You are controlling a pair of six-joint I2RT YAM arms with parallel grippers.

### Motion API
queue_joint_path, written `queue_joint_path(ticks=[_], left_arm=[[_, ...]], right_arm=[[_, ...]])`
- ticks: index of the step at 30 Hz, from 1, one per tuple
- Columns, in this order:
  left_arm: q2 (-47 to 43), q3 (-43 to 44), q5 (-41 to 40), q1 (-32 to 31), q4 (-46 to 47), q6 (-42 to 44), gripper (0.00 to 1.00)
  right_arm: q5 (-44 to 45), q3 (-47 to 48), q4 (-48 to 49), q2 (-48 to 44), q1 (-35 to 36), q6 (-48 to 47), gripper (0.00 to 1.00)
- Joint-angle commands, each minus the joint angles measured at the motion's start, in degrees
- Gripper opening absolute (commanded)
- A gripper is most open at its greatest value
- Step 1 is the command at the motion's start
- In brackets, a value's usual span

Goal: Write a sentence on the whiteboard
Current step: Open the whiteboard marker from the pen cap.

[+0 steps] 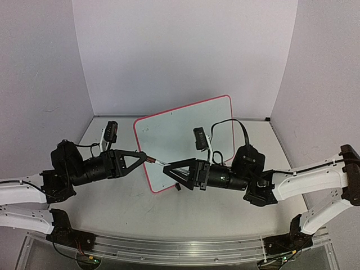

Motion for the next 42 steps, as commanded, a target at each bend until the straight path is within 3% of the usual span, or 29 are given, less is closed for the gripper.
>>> queue_joint_path(ticks=[1,7,14,23,32,42], left_arm=[[-4.6,4.5,-0.3,-0.3,-5.1,4.4,0.00],[-4.3,5.2,-0.9,-0.3,-6.8,5.0,0.00],[2.8,4.9,2.7,-0.3,1.3,2.7,0.00],[5.1,4.6,2.9,-0.3,2.7,2.4,0.00],[4.7,3.5,2.1,-0.3,0.9,2.3,0.00],[3.7,1.7,1.0,-0.3,2.0,1.3,0.00]], right_arm=[[0.8,-0.5,2.5,0.3,-0.1,0.5,0.80],[0.3,0.1,2.7,1.1,-0.1,0.9,0.80],[-0.6,1.0,3.3,1.8,-0.1,1.3,0.77],[-1.5,1.3,3.8,1.7,-0.1,1.7,0.74],[-0.9,1.8,4.9,1.7,-0.1,2.4,0.52],[4.0,-0.2,8.3,1.2,-0.1,3.4,0.48]])
